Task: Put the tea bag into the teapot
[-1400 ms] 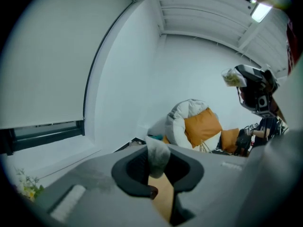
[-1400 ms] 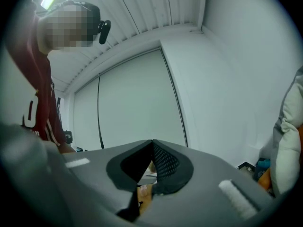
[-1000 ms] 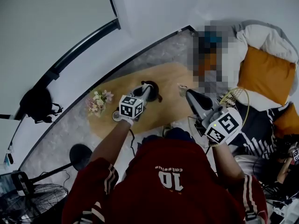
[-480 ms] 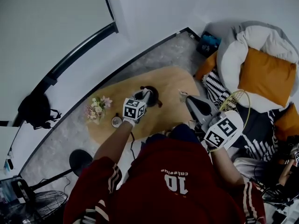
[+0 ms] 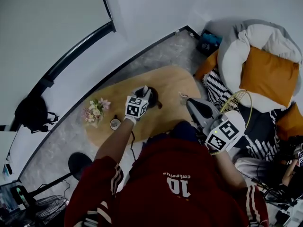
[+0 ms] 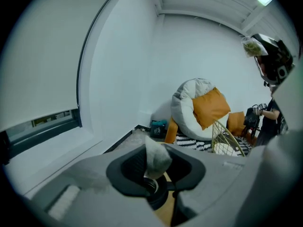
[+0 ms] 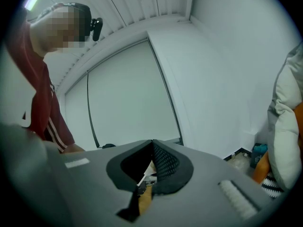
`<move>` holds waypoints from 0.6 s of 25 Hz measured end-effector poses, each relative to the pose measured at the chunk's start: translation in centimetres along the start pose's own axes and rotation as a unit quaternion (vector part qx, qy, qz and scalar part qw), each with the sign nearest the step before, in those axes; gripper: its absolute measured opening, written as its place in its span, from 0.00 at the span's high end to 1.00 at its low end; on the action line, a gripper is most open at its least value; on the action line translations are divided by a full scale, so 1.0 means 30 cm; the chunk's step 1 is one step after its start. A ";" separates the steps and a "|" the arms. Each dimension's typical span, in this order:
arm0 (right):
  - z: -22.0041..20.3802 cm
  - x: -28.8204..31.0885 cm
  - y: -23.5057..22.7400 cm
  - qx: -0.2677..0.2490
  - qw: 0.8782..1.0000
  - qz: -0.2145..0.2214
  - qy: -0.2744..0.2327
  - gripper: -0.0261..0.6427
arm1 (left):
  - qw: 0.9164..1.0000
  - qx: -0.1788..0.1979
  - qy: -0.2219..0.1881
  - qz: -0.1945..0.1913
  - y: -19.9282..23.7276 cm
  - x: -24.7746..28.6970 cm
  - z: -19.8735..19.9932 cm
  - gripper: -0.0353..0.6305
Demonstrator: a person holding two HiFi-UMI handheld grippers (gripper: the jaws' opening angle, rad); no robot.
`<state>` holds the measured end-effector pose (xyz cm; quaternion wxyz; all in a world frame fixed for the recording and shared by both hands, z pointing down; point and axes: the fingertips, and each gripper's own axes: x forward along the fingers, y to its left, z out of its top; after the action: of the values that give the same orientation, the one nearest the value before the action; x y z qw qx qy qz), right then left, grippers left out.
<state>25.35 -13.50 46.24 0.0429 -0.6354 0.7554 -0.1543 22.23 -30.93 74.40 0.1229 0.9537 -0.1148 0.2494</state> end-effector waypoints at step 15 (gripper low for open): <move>0.026 -0.011 0.046 0.010 1.000 0.007 0.002 0.96 | 1.000 -0.011 -0.019 0.015 0.013 -0.111 0.067 0.72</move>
<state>24.32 -13.12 45.05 0.0491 -0.6294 0.7582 -0.1631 20.20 -31.36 71.09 0.1277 0.9548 -0.1346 0.2323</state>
